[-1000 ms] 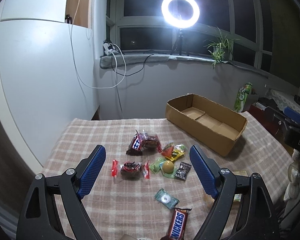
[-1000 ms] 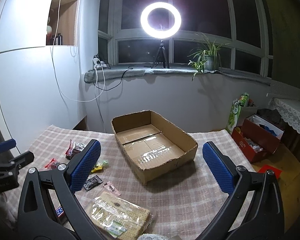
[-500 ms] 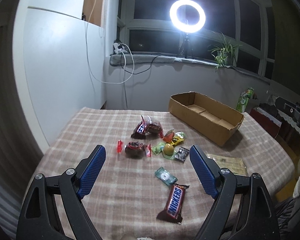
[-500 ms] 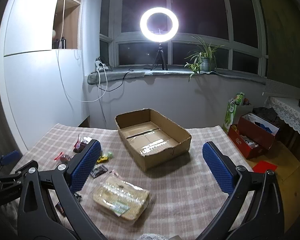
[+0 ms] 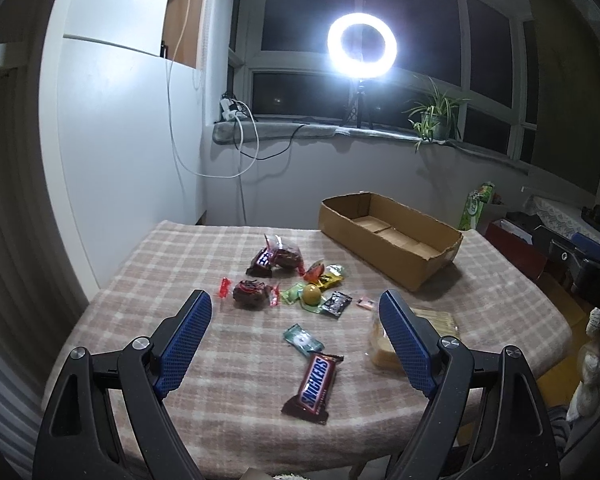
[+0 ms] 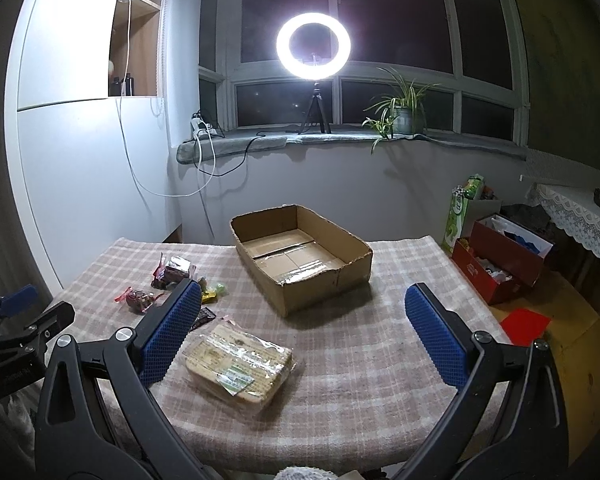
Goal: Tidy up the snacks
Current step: 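Move the right tool toward the plastic-wrapped bread loaf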
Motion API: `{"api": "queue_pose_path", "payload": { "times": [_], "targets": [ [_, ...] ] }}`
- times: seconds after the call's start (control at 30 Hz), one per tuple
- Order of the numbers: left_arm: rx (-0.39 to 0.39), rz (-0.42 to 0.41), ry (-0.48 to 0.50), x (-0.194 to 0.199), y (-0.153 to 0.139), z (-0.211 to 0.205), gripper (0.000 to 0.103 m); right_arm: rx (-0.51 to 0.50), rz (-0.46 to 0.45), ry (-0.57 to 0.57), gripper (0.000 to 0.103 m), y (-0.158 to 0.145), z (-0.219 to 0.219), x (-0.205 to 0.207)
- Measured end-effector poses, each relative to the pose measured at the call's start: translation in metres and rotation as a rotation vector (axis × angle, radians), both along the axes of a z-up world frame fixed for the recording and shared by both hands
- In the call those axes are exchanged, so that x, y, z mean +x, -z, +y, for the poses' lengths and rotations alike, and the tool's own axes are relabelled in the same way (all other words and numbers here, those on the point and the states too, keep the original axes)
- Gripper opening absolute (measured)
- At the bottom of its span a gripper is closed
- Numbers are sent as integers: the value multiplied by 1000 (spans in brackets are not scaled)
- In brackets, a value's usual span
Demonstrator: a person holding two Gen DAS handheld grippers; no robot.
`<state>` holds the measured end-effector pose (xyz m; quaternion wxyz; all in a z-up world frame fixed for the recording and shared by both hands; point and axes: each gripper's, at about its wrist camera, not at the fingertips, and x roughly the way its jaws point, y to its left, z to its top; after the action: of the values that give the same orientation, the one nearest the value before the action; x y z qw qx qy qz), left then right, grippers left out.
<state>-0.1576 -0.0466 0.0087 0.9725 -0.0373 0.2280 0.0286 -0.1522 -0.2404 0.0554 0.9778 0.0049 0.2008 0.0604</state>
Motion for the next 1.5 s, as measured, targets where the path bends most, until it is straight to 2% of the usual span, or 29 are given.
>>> {"api": "queue_pose_path", "payload": {
  "times": [1.5],
  "targets": [
    [9, -15, 8, -6, -5, -6, 86, 13, 1, 1, 103, -2, 1, -1]
  ]
}}
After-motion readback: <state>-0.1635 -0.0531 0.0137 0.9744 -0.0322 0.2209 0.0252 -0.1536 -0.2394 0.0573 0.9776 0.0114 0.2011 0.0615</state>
